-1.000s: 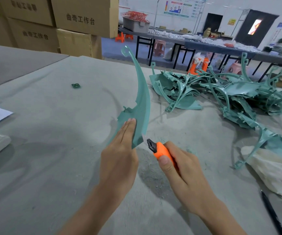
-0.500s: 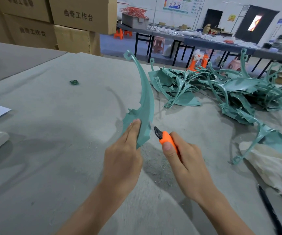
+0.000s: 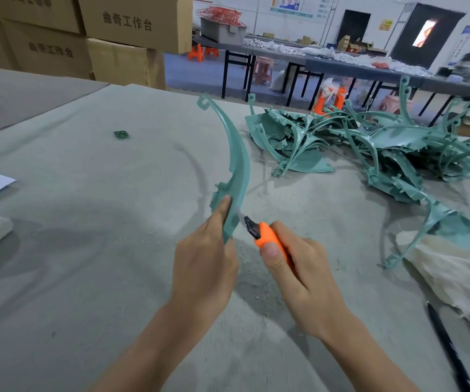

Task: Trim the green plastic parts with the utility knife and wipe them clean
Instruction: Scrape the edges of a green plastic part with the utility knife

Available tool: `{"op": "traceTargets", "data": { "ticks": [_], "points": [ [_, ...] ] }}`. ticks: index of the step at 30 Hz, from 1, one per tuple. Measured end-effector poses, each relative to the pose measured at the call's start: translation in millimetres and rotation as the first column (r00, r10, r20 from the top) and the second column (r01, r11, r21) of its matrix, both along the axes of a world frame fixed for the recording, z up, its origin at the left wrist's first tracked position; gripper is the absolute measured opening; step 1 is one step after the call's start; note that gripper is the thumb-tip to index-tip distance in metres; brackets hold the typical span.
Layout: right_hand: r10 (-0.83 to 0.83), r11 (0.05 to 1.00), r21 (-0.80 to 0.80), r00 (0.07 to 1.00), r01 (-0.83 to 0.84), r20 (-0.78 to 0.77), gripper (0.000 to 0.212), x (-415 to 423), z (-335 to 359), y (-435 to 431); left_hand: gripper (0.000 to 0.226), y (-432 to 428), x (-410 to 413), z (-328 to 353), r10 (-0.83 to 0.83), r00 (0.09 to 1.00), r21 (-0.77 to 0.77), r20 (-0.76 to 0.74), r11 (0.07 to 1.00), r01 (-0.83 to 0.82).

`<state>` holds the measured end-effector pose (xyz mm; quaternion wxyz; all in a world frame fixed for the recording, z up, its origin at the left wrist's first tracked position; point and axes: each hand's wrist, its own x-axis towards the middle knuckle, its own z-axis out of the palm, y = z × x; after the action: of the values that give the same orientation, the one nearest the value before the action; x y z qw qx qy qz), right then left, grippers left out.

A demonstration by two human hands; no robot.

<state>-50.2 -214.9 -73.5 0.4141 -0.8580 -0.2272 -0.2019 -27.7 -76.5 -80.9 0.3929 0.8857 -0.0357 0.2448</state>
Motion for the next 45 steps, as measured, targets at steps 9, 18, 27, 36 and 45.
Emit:
{"op": "traceTargets", "data": {
  "ticks": [9, 18, 27, 36, 45],
  "points": [
    [-0.111, 0.994, -0.004, 0.994, 0.111, -0.002, 0.037, 5, 2, 2, 0.030, -6, -6, -2, -0.017, 0.997, -0.013, 0.070, 1.000, 0.018],
    [-0.051, 0.999, 0.009, 0.999, 0.051, 0.013, 0.043, 2, 2, 5, 0.033, -7, -6, 1, -0.021, 0.990, -0.136, 0.141, 0.990, 0.040],
    [-0.019, 1.000, 0.009, 1.000, 0.019, 0.009, 0.046, 2, 3, 4, 0.017, -6, -3, -1, -0.018, 0.989, -0.092, 0.147, 0.995, 0.032],
    [-0.089, 0.996, 0.012, 0.996, 0.089, -0.020, 0.043, 8, 4, 0, 0.024, -4, -3, -4, -0.006, 0.990, 0.054, 0.140, 0.999, -0.001],
    [-0.030, 0.999, 0.010, 0.999, 0.030, 0.023, 0.042, 4, 10, -7, 0.019, -2, -4, 0, -0.018, 0.975, 0.005, 0.222, 1.000, 0.018]
  ]
}}
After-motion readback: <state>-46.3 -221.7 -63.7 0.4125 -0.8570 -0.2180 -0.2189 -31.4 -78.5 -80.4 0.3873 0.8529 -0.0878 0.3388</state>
